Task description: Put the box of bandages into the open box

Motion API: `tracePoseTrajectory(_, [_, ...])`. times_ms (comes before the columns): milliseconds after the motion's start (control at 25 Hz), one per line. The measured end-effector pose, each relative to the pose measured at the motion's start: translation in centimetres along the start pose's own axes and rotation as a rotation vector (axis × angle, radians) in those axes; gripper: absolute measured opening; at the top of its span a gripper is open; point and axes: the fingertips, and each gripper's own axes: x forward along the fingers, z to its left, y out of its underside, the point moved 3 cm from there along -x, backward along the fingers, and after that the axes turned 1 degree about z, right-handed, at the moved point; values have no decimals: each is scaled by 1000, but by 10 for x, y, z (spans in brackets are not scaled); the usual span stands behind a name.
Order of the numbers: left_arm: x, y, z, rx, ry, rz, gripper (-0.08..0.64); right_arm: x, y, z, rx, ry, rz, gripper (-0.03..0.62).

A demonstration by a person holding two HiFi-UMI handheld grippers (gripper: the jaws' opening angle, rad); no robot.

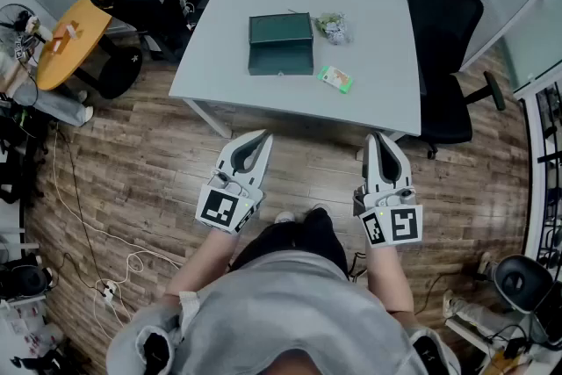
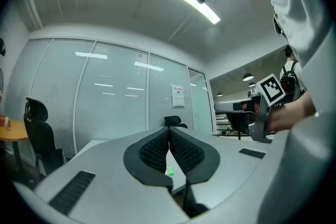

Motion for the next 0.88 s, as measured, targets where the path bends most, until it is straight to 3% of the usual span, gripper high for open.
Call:
tracePoseTrajectory(200, [-17,3,-10,-11,4,1,21,-18,12,11,19,6,26,51])
tracePoseTrajectory(680, [2,5,-33,-46,-50,-1,21,-26,-5,-2,-4,-64,20,51])
tracePoseTrajectory(880, [17,-2,-44,-30,-63,-13,21,-28,-9,-25,80,-83,8,52])
